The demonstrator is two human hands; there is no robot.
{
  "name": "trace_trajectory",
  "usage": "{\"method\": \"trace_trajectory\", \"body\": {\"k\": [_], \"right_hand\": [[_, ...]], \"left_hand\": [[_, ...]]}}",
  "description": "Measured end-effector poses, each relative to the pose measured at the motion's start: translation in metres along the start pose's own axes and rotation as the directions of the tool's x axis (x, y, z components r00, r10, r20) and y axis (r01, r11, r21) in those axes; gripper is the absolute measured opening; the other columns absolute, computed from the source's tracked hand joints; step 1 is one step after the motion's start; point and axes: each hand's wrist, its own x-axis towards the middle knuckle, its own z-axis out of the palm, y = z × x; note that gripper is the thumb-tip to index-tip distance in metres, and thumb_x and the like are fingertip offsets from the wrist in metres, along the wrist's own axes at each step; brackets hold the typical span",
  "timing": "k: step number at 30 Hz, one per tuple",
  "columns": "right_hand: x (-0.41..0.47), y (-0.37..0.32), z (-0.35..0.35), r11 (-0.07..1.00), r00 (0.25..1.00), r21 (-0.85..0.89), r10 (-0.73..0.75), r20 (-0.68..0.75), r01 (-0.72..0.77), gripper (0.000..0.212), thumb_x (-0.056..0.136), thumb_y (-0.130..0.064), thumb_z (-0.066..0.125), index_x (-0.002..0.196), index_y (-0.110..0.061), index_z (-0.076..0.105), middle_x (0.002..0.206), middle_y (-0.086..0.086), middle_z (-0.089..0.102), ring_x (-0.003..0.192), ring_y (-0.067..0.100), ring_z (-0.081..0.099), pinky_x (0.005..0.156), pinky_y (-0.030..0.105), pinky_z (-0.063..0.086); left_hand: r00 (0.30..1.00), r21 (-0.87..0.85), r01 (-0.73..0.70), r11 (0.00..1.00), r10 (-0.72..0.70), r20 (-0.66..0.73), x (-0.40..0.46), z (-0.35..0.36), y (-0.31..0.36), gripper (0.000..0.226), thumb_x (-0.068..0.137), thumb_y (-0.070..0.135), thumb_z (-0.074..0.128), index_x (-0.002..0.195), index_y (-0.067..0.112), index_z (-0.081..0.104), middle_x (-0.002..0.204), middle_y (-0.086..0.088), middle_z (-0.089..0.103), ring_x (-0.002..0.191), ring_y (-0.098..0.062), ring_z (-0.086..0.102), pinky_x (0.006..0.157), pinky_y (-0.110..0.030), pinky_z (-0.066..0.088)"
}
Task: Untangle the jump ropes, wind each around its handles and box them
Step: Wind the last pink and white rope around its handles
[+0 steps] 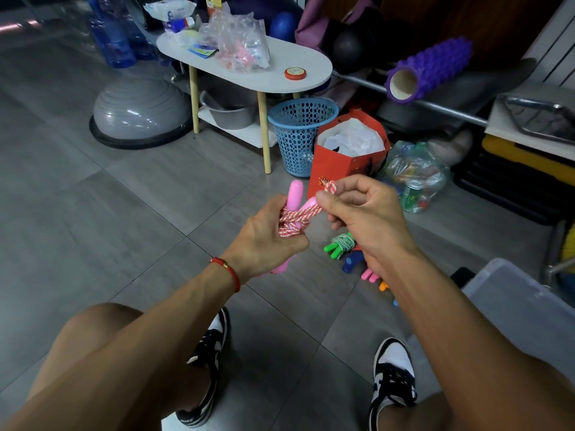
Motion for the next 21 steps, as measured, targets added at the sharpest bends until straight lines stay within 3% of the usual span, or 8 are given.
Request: {"method": "trace_trajectory", "body": {"k": [3,6,10,13,18,21], "right_hand": [[0.003,-0.003,-0.005,1.000,0.999,0.003,-0.003,-0.033,0.003,0.018,0.082,-0.006,0.081,0.087,-0.001,0.065,0.062,0.004,0.066,0.055,0.014,0.057,0.051,0.024,0.050],[0.004,-0.005,-0.008,0.993,0.994,0.049,0.107,0.014,-0.107,0.016,0.081,-0.006,0.080,0.085,-0.005,0.065,0.064,0.004,0.067,0.055,0.012,0.057,0.051,0.023,0.050],[0.005,-0.007,-0.016,0.980,0.982,0.065,0.188,0.031,-0.190,0.015,0.082,-0.005,0.079,0.089,-0.003,0.065,0.065,0.004,0.064,0.055,0.011,0.057,0.051,0.020,0.051],[0.005,-0.008,-0.016,0.971,0.975,0.095,0.215,0.057,-0.220,0.013,0.084,-0.004,0.076,0.086,-0.005,0.063,0.062,0.002,0.063,0.054,0.011,0.055,0.050,0.020,0.049],[-0.001,-0.006,-0.009,0.940,0.952,0.157,0.292,0.090,-0.303,0.013,0.087,-0.001,0.071,0.082,-0.007,0.061,0.059,0.003,0.065,0.052,0.011,0.058,0.050,0.020,0.052],[-0.006,-0.002,-0.002,0.922,0.942,0.191,0.326,0.084,-0.336,0.018,0.087,0.004,0.069,0.080,-0.007,0.057,0.059,0.005,0.067,0.049,0.011,0.057,0.048,0.020,0.051]], "left_hand": [[0.998,0.045,-0.064,0.997,0.064,-0.008,-0.003,0.001,0.003,0.031,0.075,0.023,0.070,0.098,0.022,0.050,0.077,0.000,0.059,0.063,-0.017,0.056,0.060,-0.040,0.049],[0.983,0.136,-0.180,0.974,0.182,-0.003,-0.005,-0.005,0.002,0.034,0.073,0.023,0.069,0.098,0.024,0.046,0.074,0.002,0.059,0.058,-0.020,0.059,0.056,-0.044,0.051],[0.943,0.283,-0.330,0.901,0.297,0.152,-0.008,-0.011,-0.002,0.038,0.070,0.035,0.066,0.100,0.030,0.044,0.079,0.010,0.053,0.067,-0.013,0.053,0.057,-0.031,0.043],[0.942,0.208,-0.334,0.919,0.321,0.095,-0.012,-0.010,0.002,0.037,0.070,0.029,0.069,0.098,0.024,0.046,0.075,0.007,0.054,0.064,-0.013,0.053,0.056,-0.027,0.040],[0.966,-0.044,-0.246,0.968,0.248,0.067,-0.014,-0.011,0.012,0.037,0.071,0.009,0.070,0.098,0.022,0.049,0.072,-0.003,0.058,0.054,-0.024,0.060,0.047,-0.039,0.049],[0.979,-0.184,-0.193,0.964,0.203,0.037,-0.015,-0.009,0.016,0.036,0.075,-0.002,0.070,0.100,0.018,0.053,0.077,-0.011,0.059,0.060,-0.022,0.057,0.052,-0.037,0.048]]}}
